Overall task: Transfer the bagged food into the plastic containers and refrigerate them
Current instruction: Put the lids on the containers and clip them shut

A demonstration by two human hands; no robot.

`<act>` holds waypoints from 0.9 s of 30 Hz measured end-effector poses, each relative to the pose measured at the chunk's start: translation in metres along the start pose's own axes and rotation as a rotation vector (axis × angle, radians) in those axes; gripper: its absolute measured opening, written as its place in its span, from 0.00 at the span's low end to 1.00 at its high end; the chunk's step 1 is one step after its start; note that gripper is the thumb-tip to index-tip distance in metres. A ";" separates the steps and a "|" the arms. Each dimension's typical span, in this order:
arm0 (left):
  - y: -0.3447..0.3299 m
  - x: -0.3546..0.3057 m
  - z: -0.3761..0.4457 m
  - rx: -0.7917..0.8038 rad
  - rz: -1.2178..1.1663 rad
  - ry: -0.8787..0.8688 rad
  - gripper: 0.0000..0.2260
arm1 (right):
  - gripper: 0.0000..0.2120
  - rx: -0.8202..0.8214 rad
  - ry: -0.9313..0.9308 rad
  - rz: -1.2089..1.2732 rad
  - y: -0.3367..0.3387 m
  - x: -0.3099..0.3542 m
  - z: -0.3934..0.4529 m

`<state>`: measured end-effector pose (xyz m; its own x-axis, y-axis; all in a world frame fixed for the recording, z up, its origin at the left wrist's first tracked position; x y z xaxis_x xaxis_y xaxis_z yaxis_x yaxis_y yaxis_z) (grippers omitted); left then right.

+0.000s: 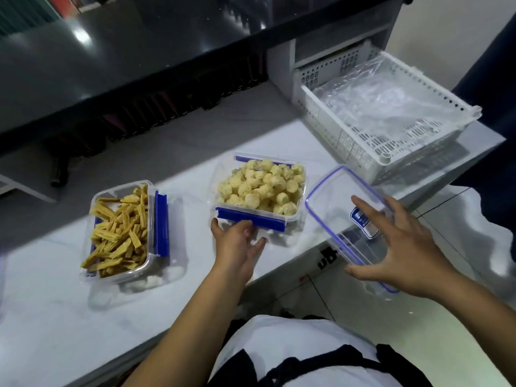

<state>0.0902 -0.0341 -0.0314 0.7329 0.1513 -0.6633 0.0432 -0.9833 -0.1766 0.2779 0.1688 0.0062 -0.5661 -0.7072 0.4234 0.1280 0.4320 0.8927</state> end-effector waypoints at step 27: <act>0.055 0.012 -0.022 0.049 -0.016 -0.176 0.31 | 0.53 0.155 0.377 -0.485 -0.031 0.098 0.063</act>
<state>0.1166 -0.0882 -0.0332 0.6019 0.1864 -0.7765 0.0179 -0.9753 -0.2203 0.1672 0.1213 0.0106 -0.2012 -0.9792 0.0269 -0.2064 0.0692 0.9760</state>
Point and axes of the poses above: each hand's wrist, its own z-axis towards the middle knuckle, its own y-axis out of the back of the hand, x = y × z, the point moved 5 cm from there along z, towards the middle knuckle, and after that the axes turned 7 degrees about -x, right-handed, at the moved point
